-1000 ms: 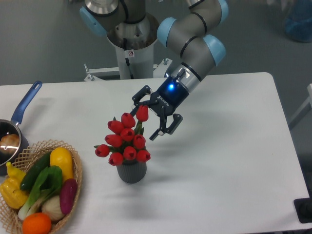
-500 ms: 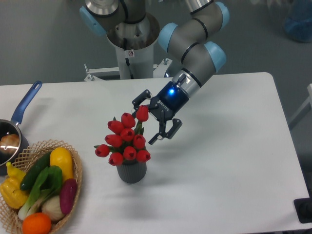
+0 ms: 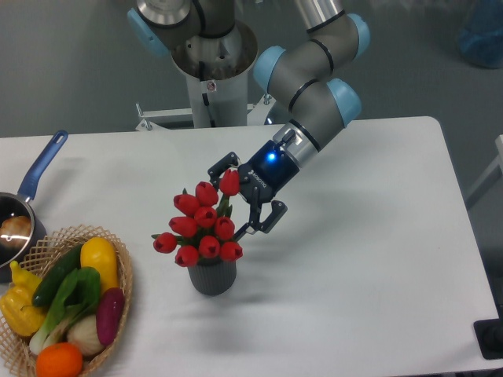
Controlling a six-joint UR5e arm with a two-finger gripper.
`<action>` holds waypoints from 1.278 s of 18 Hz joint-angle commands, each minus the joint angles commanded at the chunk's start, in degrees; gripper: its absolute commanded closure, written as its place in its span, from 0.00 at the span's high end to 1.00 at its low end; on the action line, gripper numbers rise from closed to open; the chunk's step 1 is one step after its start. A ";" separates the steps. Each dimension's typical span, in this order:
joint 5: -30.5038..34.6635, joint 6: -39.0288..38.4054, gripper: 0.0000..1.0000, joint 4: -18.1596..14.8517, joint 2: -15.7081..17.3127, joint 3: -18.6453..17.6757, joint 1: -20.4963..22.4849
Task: Pick up the flowers from the vase
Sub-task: 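Push the gripper fingers around the tulip stems below the blooms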
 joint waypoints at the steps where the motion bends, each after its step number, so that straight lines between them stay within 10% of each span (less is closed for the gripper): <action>1: 0.00 0.00 1.00 0.00 0.00 0.09 -0.09; 23: -0.62 -0.35 1.00 0.88 -0.97 1.14 -2.02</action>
